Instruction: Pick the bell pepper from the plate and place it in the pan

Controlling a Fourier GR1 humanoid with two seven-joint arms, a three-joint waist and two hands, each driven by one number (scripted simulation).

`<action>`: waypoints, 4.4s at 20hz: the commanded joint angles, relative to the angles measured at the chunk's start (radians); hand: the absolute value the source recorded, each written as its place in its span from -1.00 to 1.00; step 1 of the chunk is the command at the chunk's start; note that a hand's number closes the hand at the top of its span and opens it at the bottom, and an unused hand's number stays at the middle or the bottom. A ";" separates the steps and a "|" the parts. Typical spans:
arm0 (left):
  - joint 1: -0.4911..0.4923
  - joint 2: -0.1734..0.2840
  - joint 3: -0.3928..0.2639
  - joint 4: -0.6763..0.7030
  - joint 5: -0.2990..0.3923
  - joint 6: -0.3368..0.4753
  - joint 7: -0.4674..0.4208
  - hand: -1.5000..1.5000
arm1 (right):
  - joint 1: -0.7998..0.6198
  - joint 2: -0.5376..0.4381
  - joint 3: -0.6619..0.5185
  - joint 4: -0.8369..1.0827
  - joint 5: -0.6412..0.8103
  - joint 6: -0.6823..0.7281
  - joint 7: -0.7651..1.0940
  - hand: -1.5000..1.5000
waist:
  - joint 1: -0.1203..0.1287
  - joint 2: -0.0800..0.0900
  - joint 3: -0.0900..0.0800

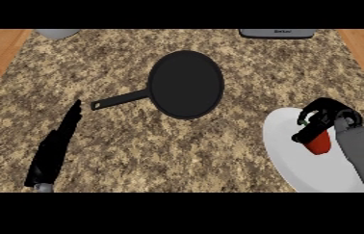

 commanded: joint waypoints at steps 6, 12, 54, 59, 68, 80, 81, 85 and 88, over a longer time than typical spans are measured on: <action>0.033 0.003 0.023 0.004 -0.003 0.015 0.013 0.00 | 0.169 0.272 0.028 -0.167 0.183 -0.464 0.385 1.00 | -0.084 -0.026 0.005; 0.034 0.022 0.048 0.003 0.000 0.016 0.023 0.00 | 0.184 0.282 0.114 -0.295 0.511 -0.609 0.515 1.00 | -0.086 -0.034 0.000; -0.087 -0.025 -0.039 0.034 -0.027 -0.039 -0.006 0.00 | -0.385 0.544 -0.282 0.220 0.800 -0.972 0.334 -1.00 | 0.106 0.051 0.023; -0.091 -0.032 -0.042 0.043 -0.023 -0.044 -0.005 0.00 | -0.410 0.544 -0.308 0.283 0.685 -1.202 0.192 -1.00 | 0.120 0.046 0.021; -0.072 -0.009 -0.011 0.030 -0.006 -0.057 -0.001 0.00 | -0.503 0.545 -0.330 0.393 0.836 -1.647 0.134 -1.00 | 0.089 0.030 0.016; -0.010 -0.013 0.028 0.042 -0.020 -0.015 -0.009 0.00 | -0.256 0.545 -0.260 0.312 0.943 -1.952 0.227 -1.00 | -0.006 -0.008 0.013; -0.015 -0.025 0.012 0.024 -0.018 -0.019 0.018 0.00 | -0.224 0.545 -0.232 0.304 0.953 -1.960 0.255 -1.00 | -0.002 -0.008 0.014; 0.003 0.000 0.047 0.061 -0.011 -0.027 -0.033 0.00 | -0.067 0.545 -0.144 0.150 0.989 -1.925 0.273 -1.00 | -0.028 -0.013 0.012; 0.030 -0.008 0.046 0.010 -0.009 -0.016 -0.008 0.00 | 0.043 0.545 -0.106 0.029 1.023 -1.887 0.291 -1.00 | -0.039 -0.021 0.011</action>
